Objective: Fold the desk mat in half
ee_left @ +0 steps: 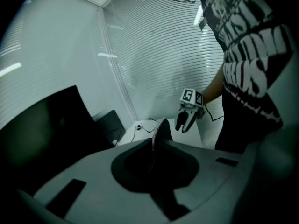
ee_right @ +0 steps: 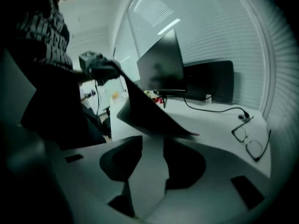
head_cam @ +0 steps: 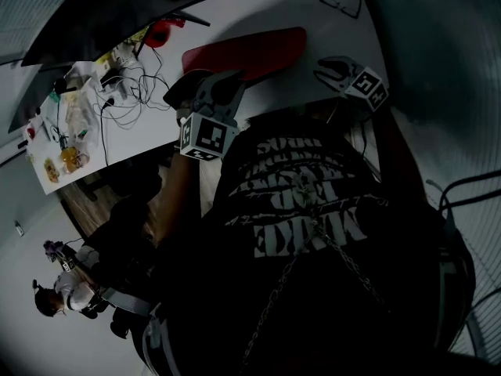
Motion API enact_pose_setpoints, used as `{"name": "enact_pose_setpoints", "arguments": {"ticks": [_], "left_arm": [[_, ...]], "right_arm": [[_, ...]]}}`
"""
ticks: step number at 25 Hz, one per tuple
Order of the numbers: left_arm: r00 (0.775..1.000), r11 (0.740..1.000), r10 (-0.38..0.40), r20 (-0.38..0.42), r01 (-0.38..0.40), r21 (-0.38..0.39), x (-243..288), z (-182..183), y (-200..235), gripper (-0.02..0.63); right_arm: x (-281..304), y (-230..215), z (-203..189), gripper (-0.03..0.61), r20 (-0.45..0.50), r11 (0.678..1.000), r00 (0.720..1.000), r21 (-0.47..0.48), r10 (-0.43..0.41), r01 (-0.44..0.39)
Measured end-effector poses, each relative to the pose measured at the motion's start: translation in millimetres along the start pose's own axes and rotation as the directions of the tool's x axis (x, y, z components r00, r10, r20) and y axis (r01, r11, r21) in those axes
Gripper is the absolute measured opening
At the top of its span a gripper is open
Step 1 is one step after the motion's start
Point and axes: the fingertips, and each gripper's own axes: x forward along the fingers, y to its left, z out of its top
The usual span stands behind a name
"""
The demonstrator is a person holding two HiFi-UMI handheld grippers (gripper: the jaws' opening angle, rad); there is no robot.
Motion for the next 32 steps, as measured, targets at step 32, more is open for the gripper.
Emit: {"name": "enact_pose_setpoints", "arguments": {"ticks": [32], "left_arm": [[0.979,0.969,0.201,-0.030,-0.203,-0.137,-118.4,-27.7,-13.6,0.021]], "right_arm": [[129.0,-18.5,92.4,0.041,-0.299,0.404,0.945,-0.887,-0.131,-0.224]]}}
